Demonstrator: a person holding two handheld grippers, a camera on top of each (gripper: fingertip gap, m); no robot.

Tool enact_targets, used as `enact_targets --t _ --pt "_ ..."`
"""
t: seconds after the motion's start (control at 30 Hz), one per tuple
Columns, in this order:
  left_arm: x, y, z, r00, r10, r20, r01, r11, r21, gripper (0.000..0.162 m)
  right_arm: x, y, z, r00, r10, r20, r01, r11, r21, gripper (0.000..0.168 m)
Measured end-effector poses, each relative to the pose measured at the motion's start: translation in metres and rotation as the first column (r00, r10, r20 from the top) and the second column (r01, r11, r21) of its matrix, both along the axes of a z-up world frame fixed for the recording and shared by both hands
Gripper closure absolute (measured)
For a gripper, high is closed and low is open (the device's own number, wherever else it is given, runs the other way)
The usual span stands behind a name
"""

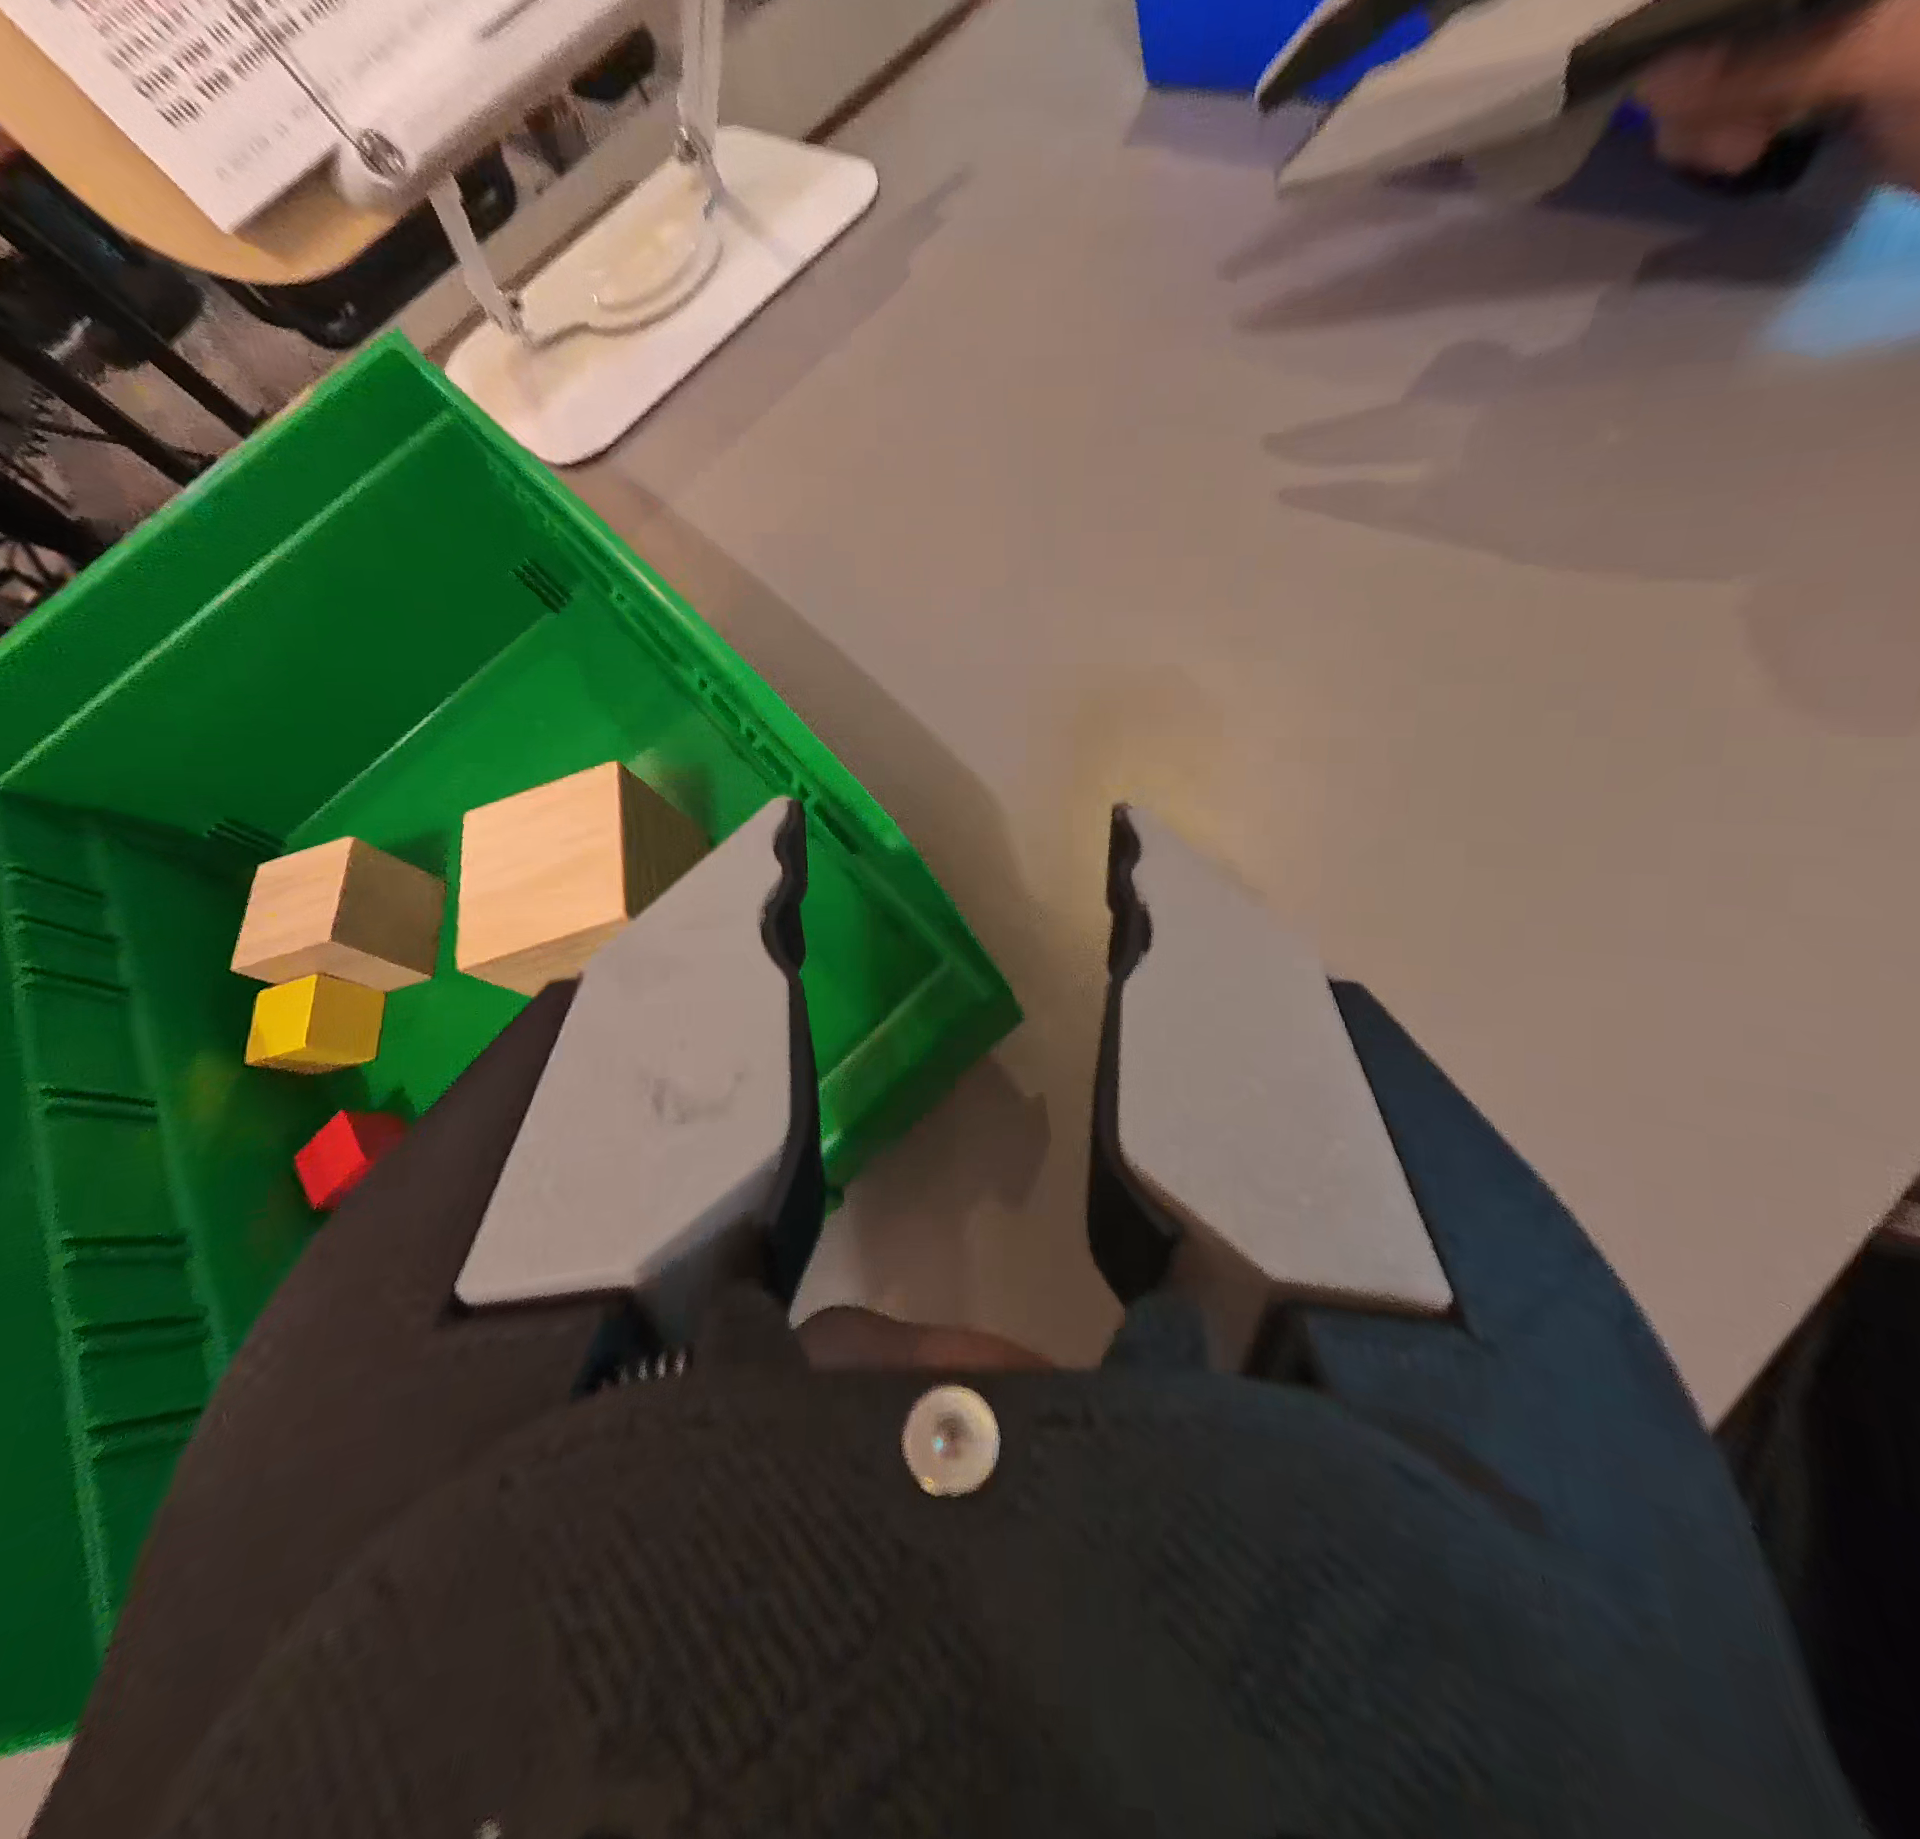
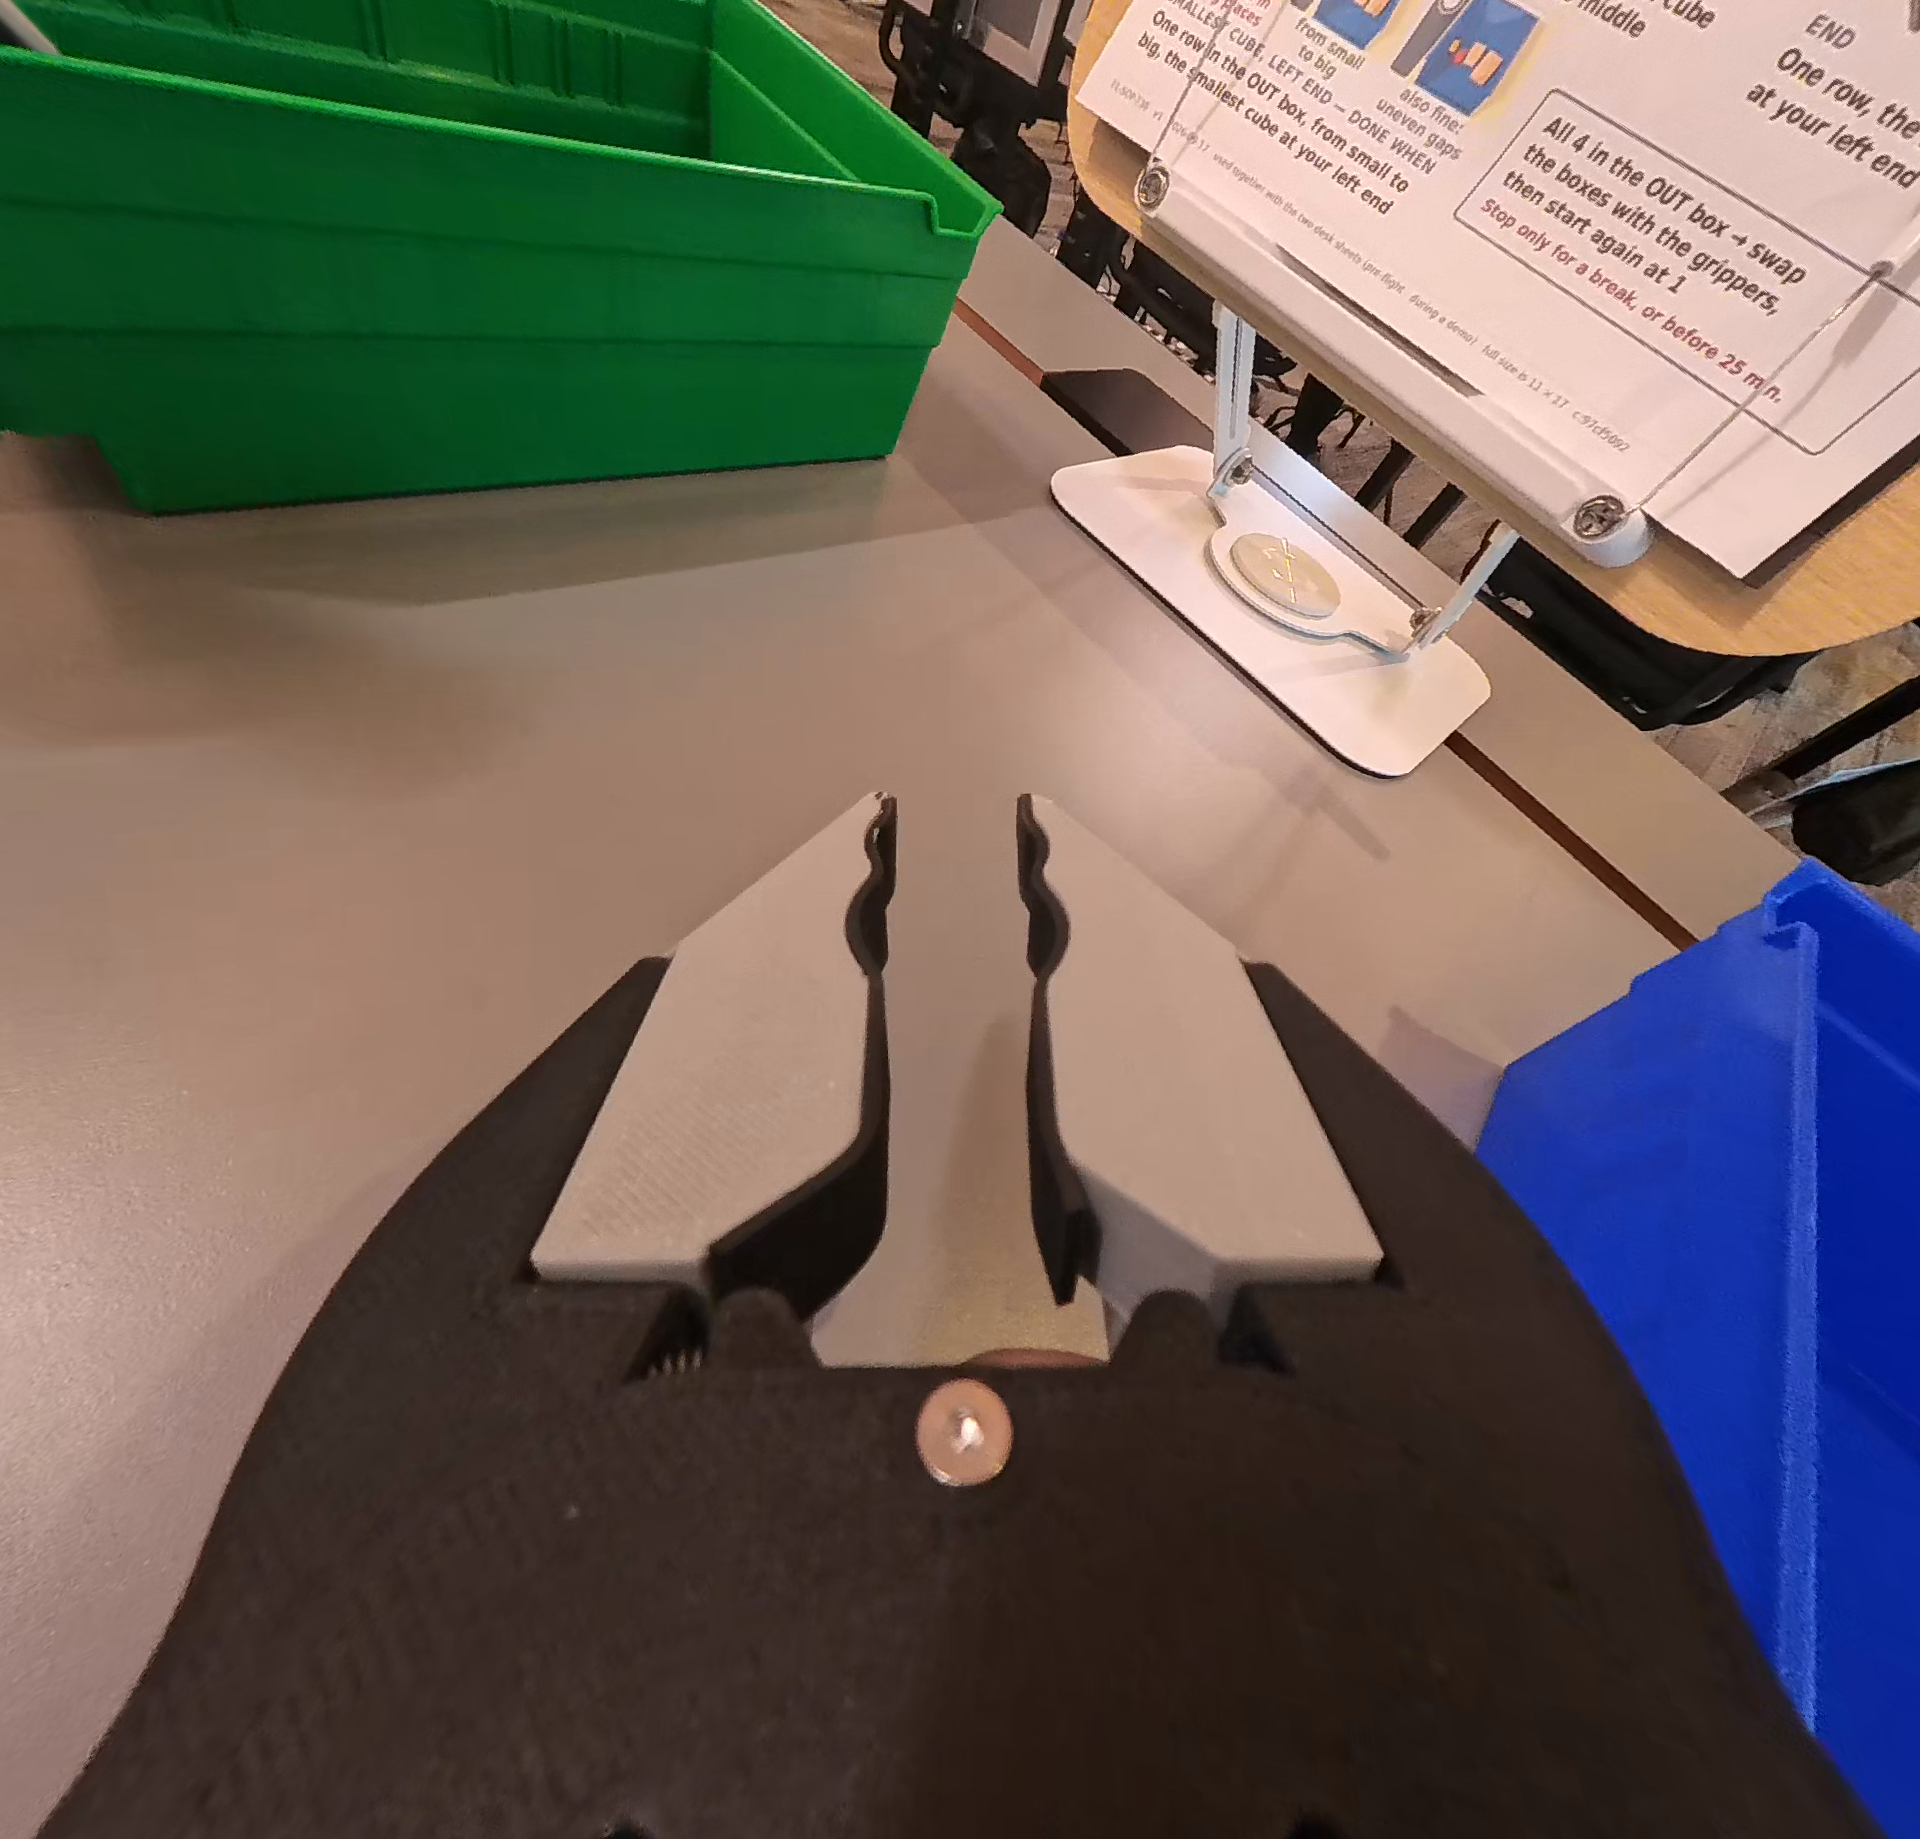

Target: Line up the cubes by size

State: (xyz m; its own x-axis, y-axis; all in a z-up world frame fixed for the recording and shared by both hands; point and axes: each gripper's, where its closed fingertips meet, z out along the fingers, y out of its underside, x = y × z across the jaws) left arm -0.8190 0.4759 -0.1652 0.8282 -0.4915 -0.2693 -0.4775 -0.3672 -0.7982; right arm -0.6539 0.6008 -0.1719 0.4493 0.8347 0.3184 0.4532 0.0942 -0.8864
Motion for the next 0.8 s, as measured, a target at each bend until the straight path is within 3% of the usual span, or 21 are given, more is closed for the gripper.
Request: enact_targets --t 0.1,0.27,0.53,0.67,0.8 --pt "-0.005 0.011 -0.014 0.998 0.043 -0.043 -0.044 0.999 -0.02 0.106 0.0 0.0 0.0 1.0 0.002 0.0 -0.002 1.0 -0.002 0.148" --pt "-0.016 0.032 -0.023 0.986 0.141 -0.087 -0.14 0.99 0.012 0.133 0.001 -0.001 0.003 1.0 0.001 -0.002 -0.001 1.0 0.016 0.148" --pt "-0.015 0.036 -0.018 0.982 0.168 -0.081 -0.166 0.986 0.037 0.135 0.002 -0.001 0.006 1.0 0.003 -0.01 -0.003 1.0 0.02 0.148" --pt "-0.011 0.038 0.004 0.983 0.17 -0.063 -0.16 0.977 0.144 0.139 0.002 -0.001 0.007 1.0 0.001 -0.012 0.0 1.0 0.02 0.148" --pt "-0.009 0.03 0.032 0.987 0.147 0.06 -0.156 0.967 0.2 0.139 0.002 0.0 0.006 1.0 0.0 -0.011 0.001 1.0 0.016 0.148"
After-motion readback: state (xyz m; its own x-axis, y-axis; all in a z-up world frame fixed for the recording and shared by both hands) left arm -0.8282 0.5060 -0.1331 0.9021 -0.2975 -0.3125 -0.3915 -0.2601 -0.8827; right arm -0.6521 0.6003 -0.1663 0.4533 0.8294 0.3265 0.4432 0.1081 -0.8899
